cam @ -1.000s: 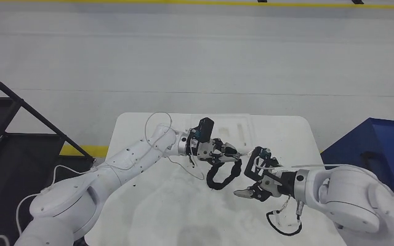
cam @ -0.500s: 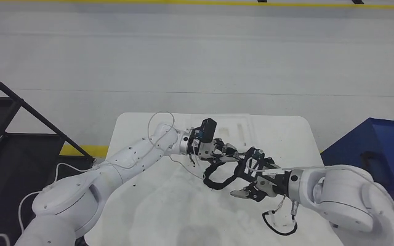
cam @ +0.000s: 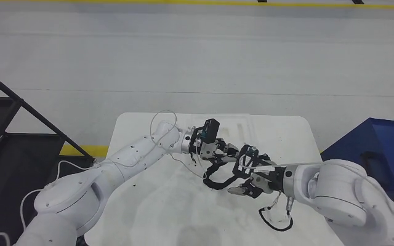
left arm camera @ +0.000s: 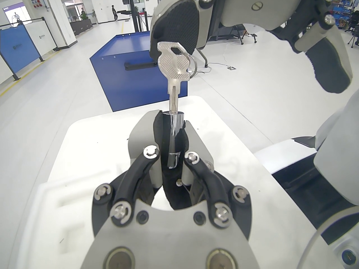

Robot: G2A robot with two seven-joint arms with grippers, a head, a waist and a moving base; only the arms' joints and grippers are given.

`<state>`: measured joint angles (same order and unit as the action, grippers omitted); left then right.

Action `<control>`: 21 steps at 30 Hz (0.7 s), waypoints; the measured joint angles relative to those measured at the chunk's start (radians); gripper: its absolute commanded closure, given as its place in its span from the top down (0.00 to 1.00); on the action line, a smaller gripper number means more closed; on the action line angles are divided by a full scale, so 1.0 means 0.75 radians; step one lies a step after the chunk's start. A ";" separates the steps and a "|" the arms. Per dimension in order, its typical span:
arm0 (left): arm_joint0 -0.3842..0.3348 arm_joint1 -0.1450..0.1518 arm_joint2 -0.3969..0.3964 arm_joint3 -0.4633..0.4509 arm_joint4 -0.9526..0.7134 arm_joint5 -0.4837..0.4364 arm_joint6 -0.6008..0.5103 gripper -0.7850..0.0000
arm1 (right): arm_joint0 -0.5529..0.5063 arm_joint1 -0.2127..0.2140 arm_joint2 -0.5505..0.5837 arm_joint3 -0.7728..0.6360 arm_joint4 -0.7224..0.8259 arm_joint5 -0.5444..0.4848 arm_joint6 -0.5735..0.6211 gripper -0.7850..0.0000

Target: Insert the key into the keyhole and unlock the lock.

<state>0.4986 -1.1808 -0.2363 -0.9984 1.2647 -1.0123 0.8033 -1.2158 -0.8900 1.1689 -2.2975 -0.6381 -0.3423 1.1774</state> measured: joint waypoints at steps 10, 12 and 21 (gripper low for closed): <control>-0.033 0.013 0.042 -0.010 0.017 0.000 0.006 0.00 | -0.018 0.015 0.104 0.047 -0.022 -0.061 -0.063 1.00; -0.050 0.021 0.061 -0.019 0.013 0.000 0.006 0.00 | -0.027 0.019 0.114 0.055 -0.035 -0.103 -0.071 1.00; -0.111 0.063 0.088 -0.097 -0.006 0.000 -0.079 0.00 | -0.034 0.022 0.117 0.064 -0.043 -0.149 -0.087 1.00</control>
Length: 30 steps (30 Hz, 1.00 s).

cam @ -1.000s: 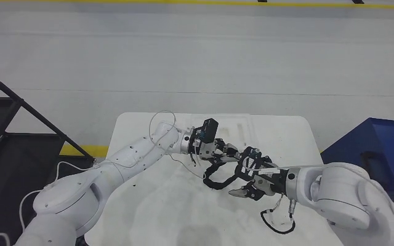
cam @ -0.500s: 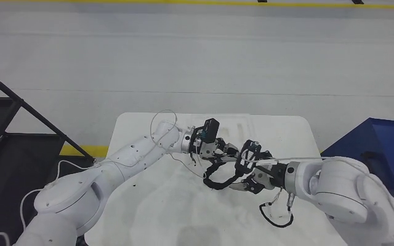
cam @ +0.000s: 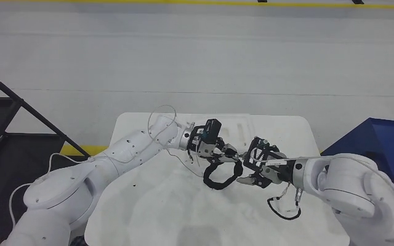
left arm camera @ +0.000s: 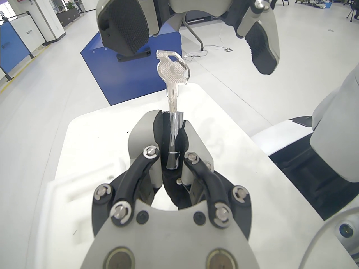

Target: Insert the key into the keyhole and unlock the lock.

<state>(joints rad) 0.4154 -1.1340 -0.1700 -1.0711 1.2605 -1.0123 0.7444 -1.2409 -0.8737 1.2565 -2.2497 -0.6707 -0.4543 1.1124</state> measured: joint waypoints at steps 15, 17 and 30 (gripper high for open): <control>-0.018 0.034 0.000 -0.110 -0.203 0.000 -0.283 0.00 | 0.018 0.014 -0.004 0.012 -0.332 -0.434 -0.266 0.42; -0.019 0.036 0.000 -0.119 -0.232 0.000 -0.317 0.00 | 0.016 0.016 -0.007 0.019 -0.384 -0.485 -0.310 0.33; -0.018 0.048 0.000 -0.137 -0.299 0.000 -0.358 0.00 | -0.010 0.021 -0.039 -0.009 -0.655 -0.523 -0.432 0.19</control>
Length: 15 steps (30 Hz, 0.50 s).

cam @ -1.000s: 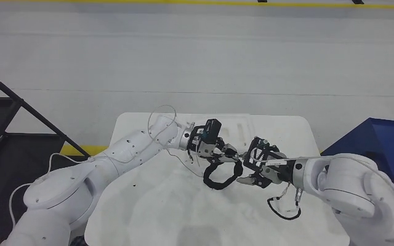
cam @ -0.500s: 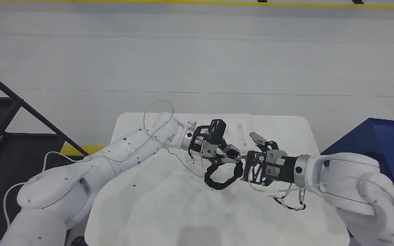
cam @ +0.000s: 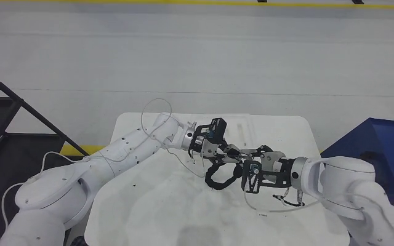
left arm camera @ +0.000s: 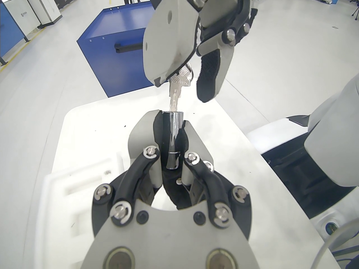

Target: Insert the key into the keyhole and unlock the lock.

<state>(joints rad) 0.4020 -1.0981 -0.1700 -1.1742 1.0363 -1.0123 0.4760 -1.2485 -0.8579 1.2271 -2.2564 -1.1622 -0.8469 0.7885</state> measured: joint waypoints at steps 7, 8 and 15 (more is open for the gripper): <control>0.003 0.003 0.000 -0.002 0.001 0.000 0.007 0.00 | -0.022 0.003 -0.008 -0.013 -0.085 0.016 -0.024 0.23; 0.003 0.003 0.000 -0.001 0.001 0.000 0.008 0.00 | -0.026 0.003 -0.006 -0.016 -0.090 0.017 -0.028 0.24; 0.006 0.006 0.000 0.000 0.005 0.000 0.021 0.00 | -0.065 0.010 0.022 -0.049 -0.114 0.027 -0.048 0.00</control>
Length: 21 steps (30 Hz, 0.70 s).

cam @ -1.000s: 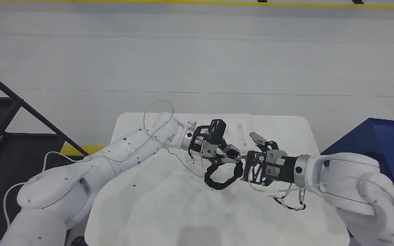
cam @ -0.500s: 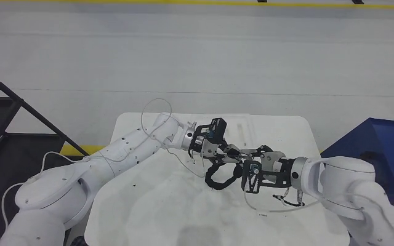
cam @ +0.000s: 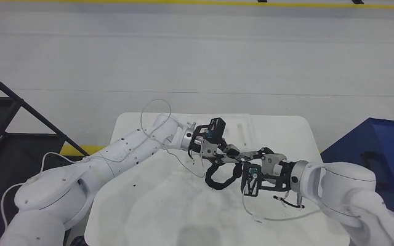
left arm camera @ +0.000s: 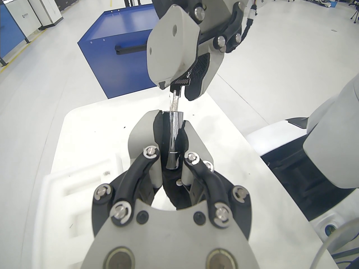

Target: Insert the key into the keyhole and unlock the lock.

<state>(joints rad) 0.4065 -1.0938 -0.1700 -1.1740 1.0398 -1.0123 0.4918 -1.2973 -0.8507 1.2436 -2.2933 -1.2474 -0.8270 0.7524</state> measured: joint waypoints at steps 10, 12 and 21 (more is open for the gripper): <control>0.002 -0.004 0.000 0.002 0.016 0.000 0.018 0.00 | -0.043 -0.003 0.048 0.055 0.251 0.167 0.023 0.00; 0.000 -0.005 0.000 0.005 0.022 0.000 0.022 0.00 | -0.043 -0.005 0.051 0.078 0.351 0.222 0.055 0.00; 0.000 -0.013 0.000 0.016 0.056 0.000 0.043 0.00 | 0.001 -0.009 0.055 0.129 0.706 0.411 0.200 0.78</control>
<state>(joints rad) 0.4062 -1.1035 -0.1700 -1.1620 1.0817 -1.0123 0.5241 -1.2968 -0.8578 1.2846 -2.1962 -0.7176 -0.5186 0.9025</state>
